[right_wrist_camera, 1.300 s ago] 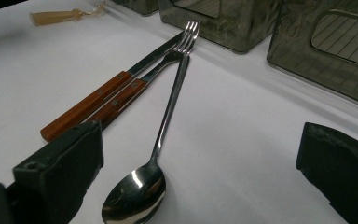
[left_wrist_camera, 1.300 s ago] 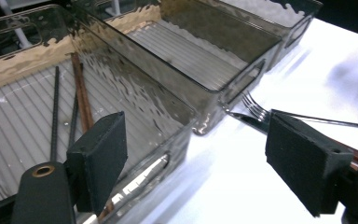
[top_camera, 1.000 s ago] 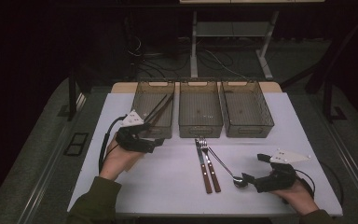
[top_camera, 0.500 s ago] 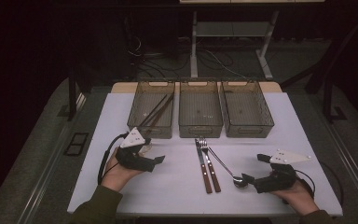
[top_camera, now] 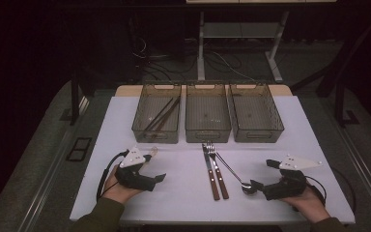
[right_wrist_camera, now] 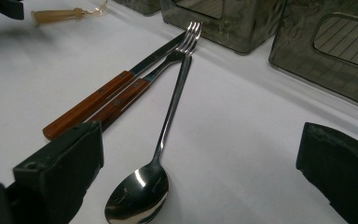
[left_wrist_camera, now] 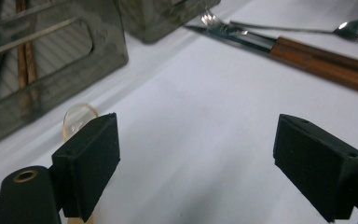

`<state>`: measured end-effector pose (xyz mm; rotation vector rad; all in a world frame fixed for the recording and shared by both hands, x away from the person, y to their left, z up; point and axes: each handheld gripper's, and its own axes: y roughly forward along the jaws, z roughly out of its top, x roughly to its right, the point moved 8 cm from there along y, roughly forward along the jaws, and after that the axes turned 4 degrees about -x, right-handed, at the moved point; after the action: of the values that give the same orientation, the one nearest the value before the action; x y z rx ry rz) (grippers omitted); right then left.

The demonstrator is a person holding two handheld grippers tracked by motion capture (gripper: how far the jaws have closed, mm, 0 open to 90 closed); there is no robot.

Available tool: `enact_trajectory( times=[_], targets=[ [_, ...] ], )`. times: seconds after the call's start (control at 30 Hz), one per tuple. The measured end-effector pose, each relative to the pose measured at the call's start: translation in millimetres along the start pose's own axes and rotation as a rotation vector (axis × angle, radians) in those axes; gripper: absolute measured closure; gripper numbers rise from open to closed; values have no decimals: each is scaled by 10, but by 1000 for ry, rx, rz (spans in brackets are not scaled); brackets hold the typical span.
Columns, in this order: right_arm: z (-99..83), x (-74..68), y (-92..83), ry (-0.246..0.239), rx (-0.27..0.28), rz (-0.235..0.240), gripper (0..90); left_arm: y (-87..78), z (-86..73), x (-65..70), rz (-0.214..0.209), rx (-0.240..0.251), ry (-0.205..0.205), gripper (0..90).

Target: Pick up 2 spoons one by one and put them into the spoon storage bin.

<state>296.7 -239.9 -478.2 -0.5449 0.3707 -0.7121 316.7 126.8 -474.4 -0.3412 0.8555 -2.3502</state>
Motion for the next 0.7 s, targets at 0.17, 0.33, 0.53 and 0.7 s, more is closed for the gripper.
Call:
enact_trajectory(
  times=[0.17, 0.33, 0.53, 0.7],
  targets=[
    [1, -1, 1, 0, 0, 1, 8, -14, -50, -35, 11, -13, 4, 137],
    [-7, -7, 1, -5, -5, 3, 8, -11, -89, -100, 30, -28, 4, 135],
    [-4, -9, -3, -6, -3, 3, 8, -34, -163, -223, 44, -42, -17, 135],
    [-4, -6, 2, -7, -5, 2, 7, -65, -212, -318, 61, -54, -35, 137]
  ],
)
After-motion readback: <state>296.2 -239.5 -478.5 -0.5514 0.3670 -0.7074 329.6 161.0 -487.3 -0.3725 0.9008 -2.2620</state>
